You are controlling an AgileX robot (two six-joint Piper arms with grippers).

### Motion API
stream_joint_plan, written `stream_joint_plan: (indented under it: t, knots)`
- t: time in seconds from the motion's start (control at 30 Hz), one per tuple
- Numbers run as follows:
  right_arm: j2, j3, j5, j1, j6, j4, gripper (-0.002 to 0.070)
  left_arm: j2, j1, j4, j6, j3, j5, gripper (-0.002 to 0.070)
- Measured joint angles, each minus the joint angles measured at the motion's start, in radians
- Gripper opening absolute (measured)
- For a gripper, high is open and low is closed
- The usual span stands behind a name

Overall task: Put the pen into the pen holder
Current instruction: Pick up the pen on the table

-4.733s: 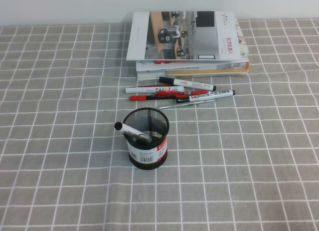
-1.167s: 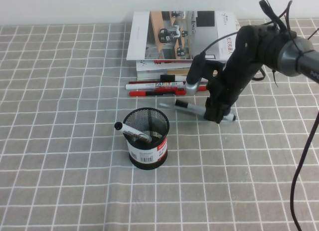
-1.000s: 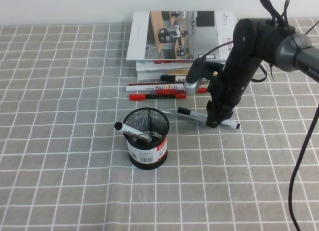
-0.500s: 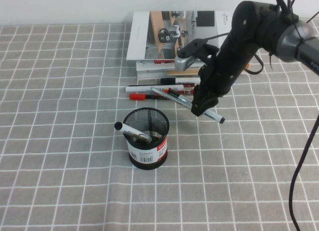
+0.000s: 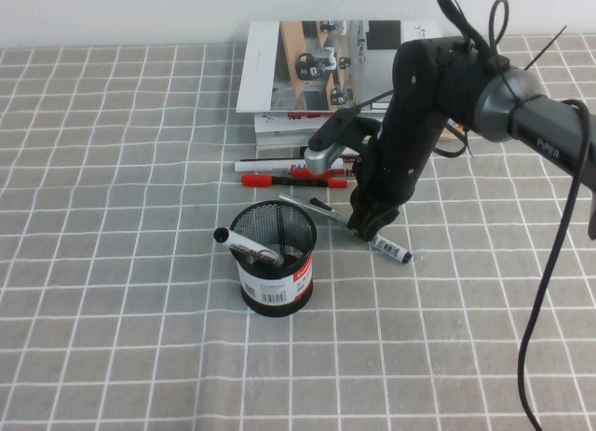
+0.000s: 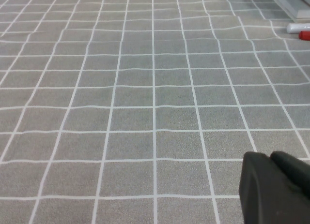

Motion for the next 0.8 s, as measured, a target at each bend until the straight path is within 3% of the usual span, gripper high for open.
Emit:
stream_joint_plan:
  t: [0.2,0.33,0.43,0.6,0.8]
  knots:
    - [0.010,0.000,-0.002,0.000,0.000,0.003,0.0164,0.000,0.000,0.000,0.000,0.000,0.000,-0.0003]
    - [0.021,0.000,-0.002,0.001,0.011,0.003,0.0198,0.000,0.000,0.000,0.000,0.000,0.000,-0.0003]
    - [0.021,0.000,-0.002,0.001,0.017,0.003,0.0188,0.000,0.000,0.000,0.000,0.000,0.000,-0.0003]
    - [0.019,0.000,-0.002,0.001,0.022,0.004,0.0089,0.000,0.000,0.000,0.000,0.000,0.000,-0.0003]
    - [0.019,-0.023,0.000,0.001,0.027,-0.001,0.0089,0.000,0.000,0.000,0.000,0.000,0.000,-0.0003]
